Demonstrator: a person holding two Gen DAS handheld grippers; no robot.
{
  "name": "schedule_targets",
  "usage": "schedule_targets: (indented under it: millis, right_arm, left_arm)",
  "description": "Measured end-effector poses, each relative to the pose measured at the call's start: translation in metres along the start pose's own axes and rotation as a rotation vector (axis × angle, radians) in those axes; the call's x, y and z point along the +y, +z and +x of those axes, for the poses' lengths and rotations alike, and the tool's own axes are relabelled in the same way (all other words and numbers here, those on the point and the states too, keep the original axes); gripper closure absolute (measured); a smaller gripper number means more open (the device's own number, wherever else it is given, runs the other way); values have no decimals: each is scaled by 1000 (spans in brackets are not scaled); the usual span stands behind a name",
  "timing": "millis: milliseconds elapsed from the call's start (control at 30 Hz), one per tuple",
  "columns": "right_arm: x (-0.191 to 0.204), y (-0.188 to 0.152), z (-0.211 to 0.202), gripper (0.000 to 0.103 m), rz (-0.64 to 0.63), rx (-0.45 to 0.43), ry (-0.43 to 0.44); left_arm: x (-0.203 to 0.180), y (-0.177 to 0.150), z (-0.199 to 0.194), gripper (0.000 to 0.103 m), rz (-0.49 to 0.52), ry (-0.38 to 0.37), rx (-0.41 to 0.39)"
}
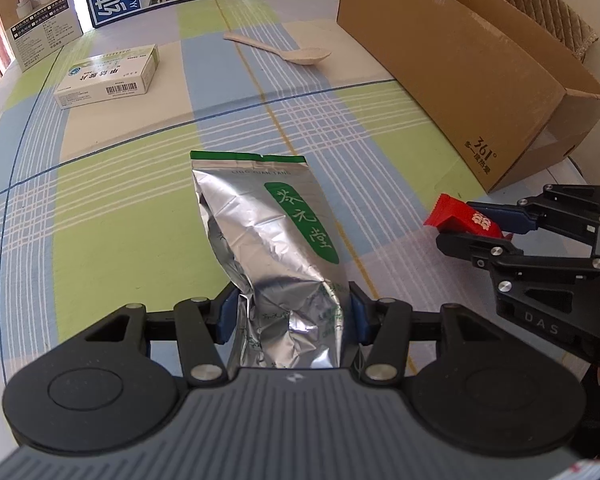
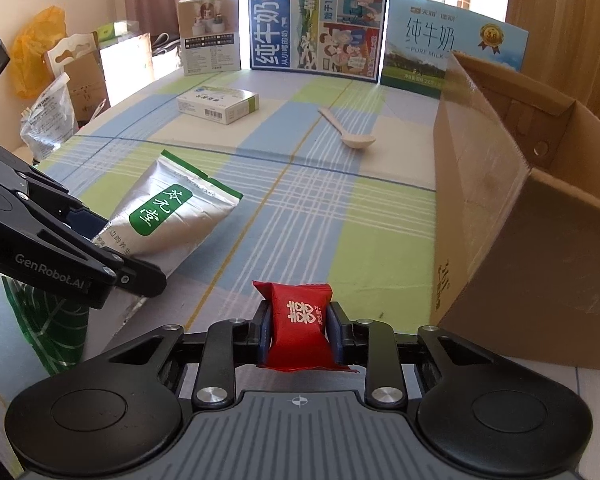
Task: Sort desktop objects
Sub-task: 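Carry the snack bag with the left tool while the right tool carries the packet to the box, then open the left tool to drop the snack bag while the right tool releases the packet into the box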
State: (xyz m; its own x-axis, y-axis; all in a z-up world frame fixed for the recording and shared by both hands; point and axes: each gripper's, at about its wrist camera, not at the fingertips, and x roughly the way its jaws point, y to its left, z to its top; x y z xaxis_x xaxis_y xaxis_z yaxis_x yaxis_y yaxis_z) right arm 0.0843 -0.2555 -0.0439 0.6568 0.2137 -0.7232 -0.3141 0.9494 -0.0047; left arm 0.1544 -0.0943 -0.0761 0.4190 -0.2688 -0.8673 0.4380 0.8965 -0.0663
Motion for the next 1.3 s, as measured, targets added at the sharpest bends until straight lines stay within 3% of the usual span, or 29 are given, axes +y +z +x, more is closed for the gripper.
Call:
schedule_targets:
  millis: [433, 900, 1300]
  right_arm:
    - [-5, 6, -39, 78, 23, -30, -19]
    - [-19, 11, -99, 78, 81, -105, -51]
    - [-56, 19, -151, 78, 141, -194, -119]
  left_arm:
    - [-23, -2, -36, 54, -28, -20, -45]
    - [-71, 5, -84, 54, 12, -40, -108]
    - [-114, 40, -100, 54, 58, -73, -156]
